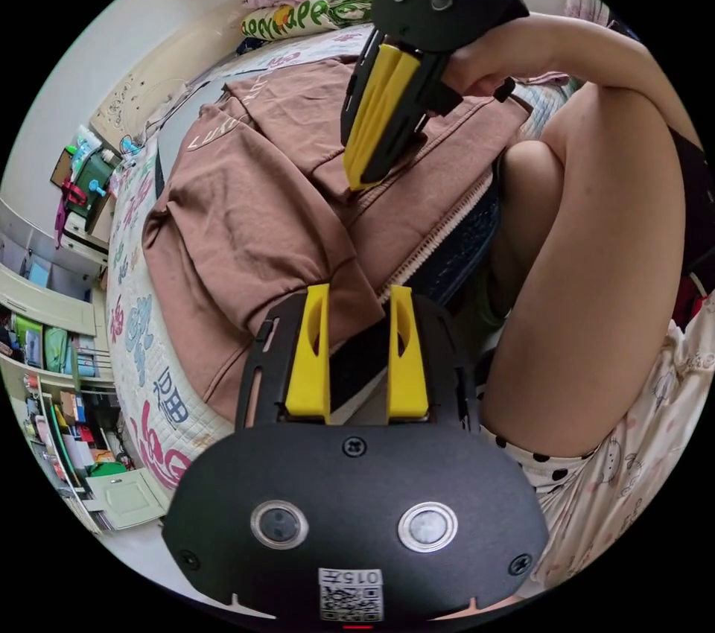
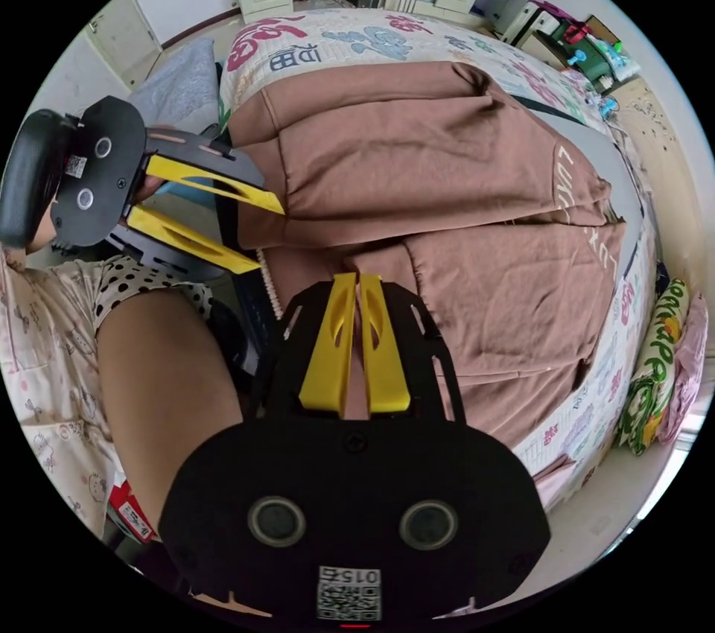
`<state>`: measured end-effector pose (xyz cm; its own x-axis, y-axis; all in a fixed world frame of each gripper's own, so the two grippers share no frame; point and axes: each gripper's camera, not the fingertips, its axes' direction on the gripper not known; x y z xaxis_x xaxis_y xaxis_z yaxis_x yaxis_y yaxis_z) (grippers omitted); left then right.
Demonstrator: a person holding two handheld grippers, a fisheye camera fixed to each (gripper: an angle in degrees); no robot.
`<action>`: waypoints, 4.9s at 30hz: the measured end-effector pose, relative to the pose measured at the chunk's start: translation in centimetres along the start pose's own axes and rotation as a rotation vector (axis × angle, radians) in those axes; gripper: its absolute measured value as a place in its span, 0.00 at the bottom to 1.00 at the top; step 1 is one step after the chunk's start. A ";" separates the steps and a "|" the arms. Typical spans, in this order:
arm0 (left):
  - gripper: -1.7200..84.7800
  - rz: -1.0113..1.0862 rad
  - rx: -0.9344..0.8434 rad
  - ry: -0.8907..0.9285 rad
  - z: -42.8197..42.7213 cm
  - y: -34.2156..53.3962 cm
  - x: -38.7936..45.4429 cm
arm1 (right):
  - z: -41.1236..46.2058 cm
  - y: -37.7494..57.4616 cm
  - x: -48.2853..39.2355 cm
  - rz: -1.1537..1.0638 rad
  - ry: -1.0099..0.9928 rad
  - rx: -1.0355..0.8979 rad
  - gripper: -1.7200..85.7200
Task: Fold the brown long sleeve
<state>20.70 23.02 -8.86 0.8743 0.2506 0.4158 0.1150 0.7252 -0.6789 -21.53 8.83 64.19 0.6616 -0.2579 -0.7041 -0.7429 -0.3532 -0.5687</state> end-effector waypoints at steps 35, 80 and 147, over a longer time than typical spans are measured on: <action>0.02 -0.620 0.360 0.626 -8.2 -1.8 -21.0 | -4.9 11.8 24.0 0.322 -0.499 0.323 0.07; 0.12 -0.848 0.488 0.107 -27.6 3.4 -37.9 | 0.3 26.5 43.1 1.174 -0.180 0.723 0.13; 0.09 -0.676 0.118 0.187 -6.4 11.7 -23.7 | 22.8 9.9 22.1 0.927 0.221 0.129 0.08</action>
<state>4.32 21.46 -30.56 0.6972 -0.3852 0.6046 0.6182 0.7501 -0.2351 -16.58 20.16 33.28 -0.1995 -0.5533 -0.8088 -0.9771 0.1748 0.1214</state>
